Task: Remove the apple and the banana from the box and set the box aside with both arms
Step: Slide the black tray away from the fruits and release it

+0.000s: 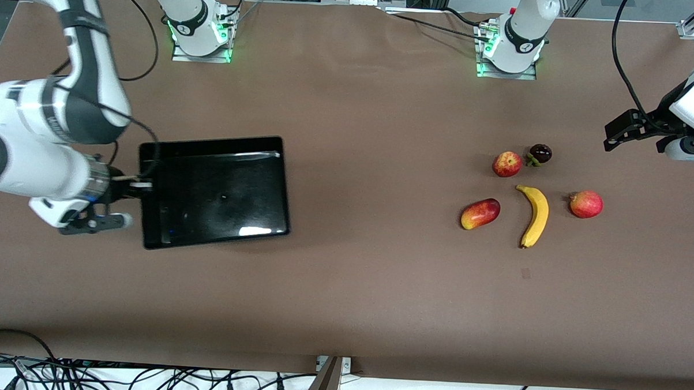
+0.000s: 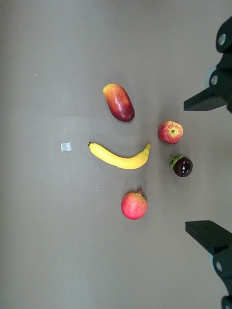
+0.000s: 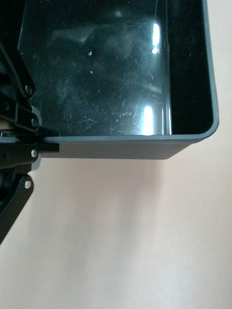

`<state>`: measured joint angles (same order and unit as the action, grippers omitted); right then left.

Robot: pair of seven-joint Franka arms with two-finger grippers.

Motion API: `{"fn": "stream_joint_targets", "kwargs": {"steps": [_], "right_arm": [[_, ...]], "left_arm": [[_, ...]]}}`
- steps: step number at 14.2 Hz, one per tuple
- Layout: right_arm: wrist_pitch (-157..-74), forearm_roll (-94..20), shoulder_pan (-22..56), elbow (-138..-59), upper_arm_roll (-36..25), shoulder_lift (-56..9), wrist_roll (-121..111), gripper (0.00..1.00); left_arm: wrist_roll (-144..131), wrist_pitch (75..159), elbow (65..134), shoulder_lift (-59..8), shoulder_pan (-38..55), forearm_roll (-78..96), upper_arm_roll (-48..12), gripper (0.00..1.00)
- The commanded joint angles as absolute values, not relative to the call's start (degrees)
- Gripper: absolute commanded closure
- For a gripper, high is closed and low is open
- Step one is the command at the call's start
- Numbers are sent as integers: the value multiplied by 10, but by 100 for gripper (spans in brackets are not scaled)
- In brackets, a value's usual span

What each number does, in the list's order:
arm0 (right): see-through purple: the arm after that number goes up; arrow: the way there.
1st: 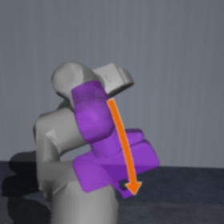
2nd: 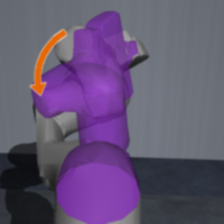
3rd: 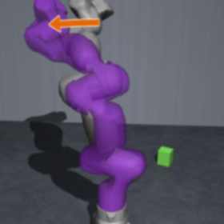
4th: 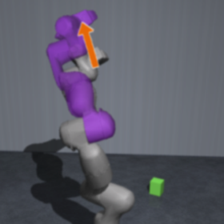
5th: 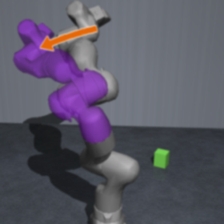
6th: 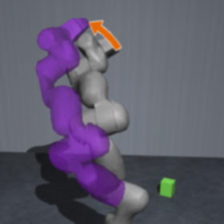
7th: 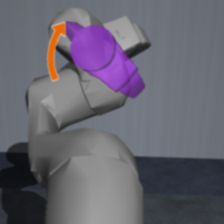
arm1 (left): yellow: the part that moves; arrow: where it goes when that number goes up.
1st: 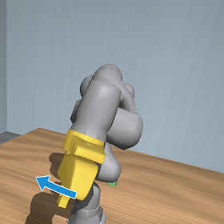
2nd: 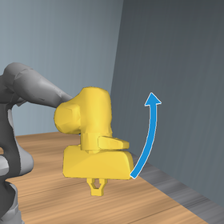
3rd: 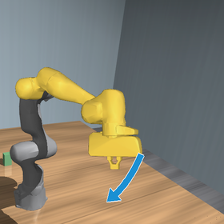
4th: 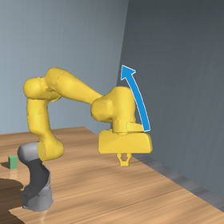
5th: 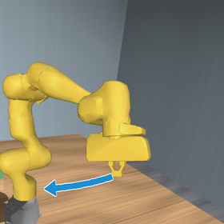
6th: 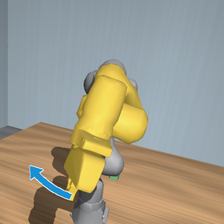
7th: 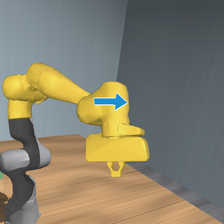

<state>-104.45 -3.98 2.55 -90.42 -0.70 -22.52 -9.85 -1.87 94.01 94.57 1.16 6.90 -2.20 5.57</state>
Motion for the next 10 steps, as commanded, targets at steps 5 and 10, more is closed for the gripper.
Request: {"fn": "stream_joint_targets", "kwargs": {"steps": [5, 10], "right_arm": [[-1223, -98, 7, -1154, -60, -119, -194, 100], [-1339, -134, 6, -1229, -61, -132, -229, 100]], "left_arm": [[-24, 926, 936, 18, 71, -22, 62, 0], [-26, 912, 928, 20, 70, -22, 65, 0]]}}
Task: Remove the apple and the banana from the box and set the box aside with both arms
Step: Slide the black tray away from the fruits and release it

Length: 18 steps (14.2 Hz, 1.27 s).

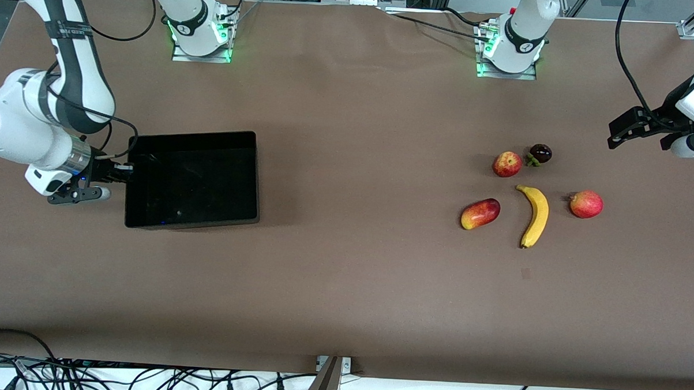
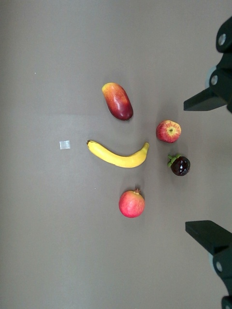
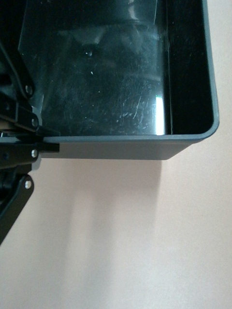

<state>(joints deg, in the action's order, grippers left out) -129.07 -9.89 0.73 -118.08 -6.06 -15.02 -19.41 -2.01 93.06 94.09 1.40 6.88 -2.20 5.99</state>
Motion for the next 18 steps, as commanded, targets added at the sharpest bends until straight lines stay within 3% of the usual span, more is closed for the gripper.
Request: {"fn": "stream_joint_targets", "kwargs": {"steps": [1, 6, 8, 9, 10, 11, 12, 18], "right_arm": [[-1361, -154, 7, -1239, -61, -138, -241, 100], [-1384, -171, 5, -1246, -61, -163, -243, 100], [-1384, -177, 5, -1245, -62, -169, -243, 100], [-1381, -177, 5, -1243, -62, -169, -243, 74], [-1376, -176, 7, -1236, -61, -168, -239, 33], [-1375, -176, 7, -1229, -61, -167, -244, 9], [-1373, -171, 7, -1216, -60, -165, -245, 0], [-1156, -111, 13, -1051, -57, -161, -236, 0]], "left_arm": [[-25, 904, 925, 20, 67, -22, 65, 0], [-29, 902, 915, 8, 67, -21, 64, 0], [-35, 857, 913, 24, 53, -19, 65, 0], [-37, 855, 909, 26, 51, -18, 62, 0], [-38, 856, 897, 22, 53, -22, 57, 0], [-45, 862, 890, 8, 59, -22, 51, 0], [-58, 877, 888, -16, 57, -17, 46, 0], [-125, 882, 866, -29, 65, -23, 18, 0]]}}
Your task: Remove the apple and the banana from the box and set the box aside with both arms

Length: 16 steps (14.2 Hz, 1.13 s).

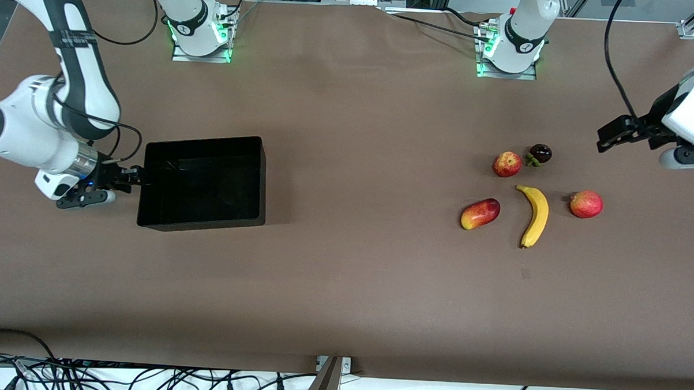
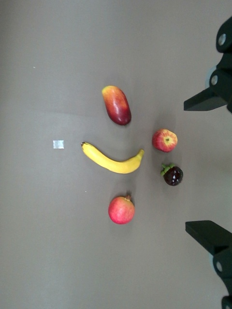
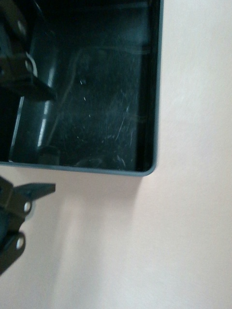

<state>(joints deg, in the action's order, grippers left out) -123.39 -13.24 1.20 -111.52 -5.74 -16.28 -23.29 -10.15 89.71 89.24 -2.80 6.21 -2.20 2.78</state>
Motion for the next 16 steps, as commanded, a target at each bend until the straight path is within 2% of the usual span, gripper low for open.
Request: {"fn": "stream_joint_targets", "kwargs": {"steps": [1, 4, 10, 13, 16], "right_arm": [[-1116, -107, 15, -1023, -56, -161, -224, 0], [-1029, -66, 45, -977, -52, -134, -143, 0], [-916, -33, 58, -986, -38, 6, -110, 0], [-894, -15, 58, -1009, -11, 58, -68, 0], [-894, -14, 58, -1009, -10, 67, -70, 0]], "left_arm": [[-127, 876, 866, -28, 64, -22, 13, 0], [-127, 865, 864, -25, 64, -21, 12, 0], [-83, 867, 865, -32, 59, -13, 13, 0], [-65, 867, 857, -32, 58, 3, 13, 0], [-69, 865, 850, -32, 58, 7, 13, 0]]}}
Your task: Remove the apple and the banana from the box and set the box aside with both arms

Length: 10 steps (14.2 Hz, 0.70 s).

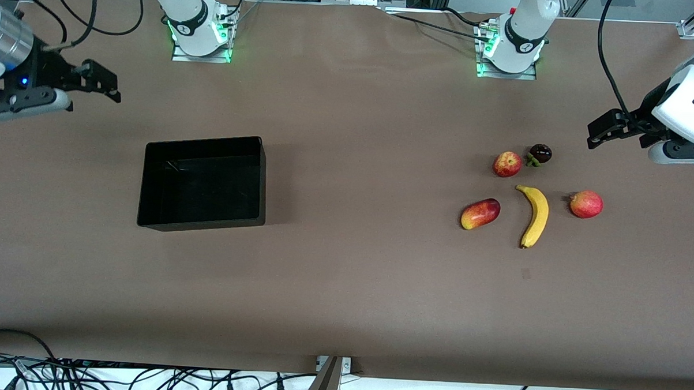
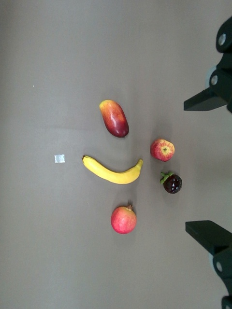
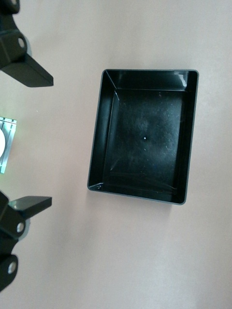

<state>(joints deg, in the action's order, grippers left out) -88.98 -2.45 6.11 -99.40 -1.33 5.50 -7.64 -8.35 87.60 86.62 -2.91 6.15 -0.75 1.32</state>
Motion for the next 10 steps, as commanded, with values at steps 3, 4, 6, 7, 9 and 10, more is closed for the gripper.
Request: {"fn": "stream_joint_targets", "kwargs": {"steps": [3, 4, 6, 7, 9, 10], "right_arm": [[-893, -2, 55, -993, -7, 55, -69, 0], [-896, -3, 55, -991, -9, 54, -71, 0], [-893, -4, 54, -976, -11, 48, -68, 0], [-894, -4, 54, -973, -11, 47, -68, 0], [-892, -3, 55, -972, -8, 42, -68, 0], [-892, -4, 55, -972, -8, 41, -62, 0]], "left_arm": [[-76, 860, 857, -34, 62, 6, 11, 0], [-81, 853, 858, -39, 51, 7, 1, 0], [-73, 849, 856, -52, 14, 1, -42, 0], [-72, 850, 852, -59, 22, 0, -41, 0], [-72, 853, 848, -75, 37, 6, -21, 0], [-72, 853, 847, -88, 37, 9, -16, 0]]}}
